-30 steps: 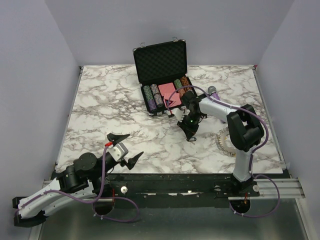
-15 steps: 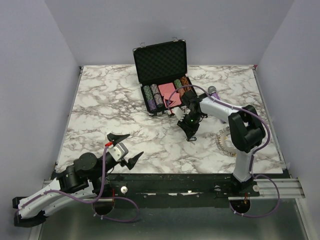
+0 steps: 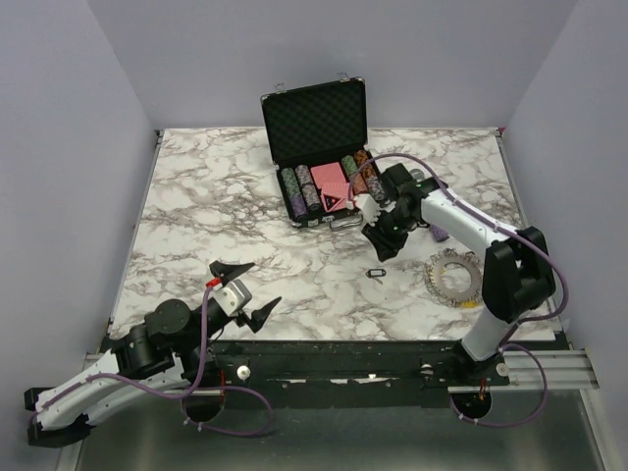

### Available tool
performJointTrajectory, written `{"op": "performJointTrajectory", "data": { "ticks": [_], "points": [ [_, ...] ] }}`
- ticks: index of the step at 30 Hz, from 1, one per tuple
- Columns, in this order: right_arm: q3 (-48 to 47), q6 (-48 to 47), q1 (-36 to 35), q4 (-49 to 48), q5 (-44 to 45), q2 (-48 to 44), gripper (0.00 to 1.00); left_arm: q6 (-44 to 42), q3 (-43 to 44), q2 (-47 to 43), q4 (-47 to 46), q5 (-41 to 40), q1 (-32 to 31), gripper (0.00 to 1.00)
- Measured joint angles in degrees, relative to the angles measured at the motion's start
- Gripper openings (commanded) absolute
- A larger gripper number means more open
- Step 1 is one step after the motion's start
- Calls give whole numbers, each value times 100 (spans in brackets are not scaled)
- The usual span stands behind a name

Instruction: Put the keys on the keyring

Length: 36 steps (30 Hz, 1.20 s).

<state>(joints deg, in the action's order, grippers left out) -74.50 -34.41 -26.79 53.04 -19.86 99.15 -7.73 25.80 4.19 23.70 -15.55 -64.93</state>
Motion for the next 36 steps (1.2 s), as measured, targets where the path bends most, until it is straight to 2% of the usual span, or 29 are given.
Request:
{"op": "performJointTrajectory", "data": {
  "ticks": [7, 16, 29, 36],
  "points": [
    [391, -15, 612, -20, -304, -809, 44, 2, 0, 0, 0, 0, 11, 99],
    [887, -15, 1777, -92, -1252, -1810, 47, 2, 0, 0, 0, 22, 11, 99],
    [822, -835, 3777, 568, -2310, -1784, 48, 2, 0, 0, 0, 87, 11, 99],
    [820, -1167, 4297, 739, -2356, -1784, 48, 4, 0, 0, 0, 118, 11, 99]
  ]
}}
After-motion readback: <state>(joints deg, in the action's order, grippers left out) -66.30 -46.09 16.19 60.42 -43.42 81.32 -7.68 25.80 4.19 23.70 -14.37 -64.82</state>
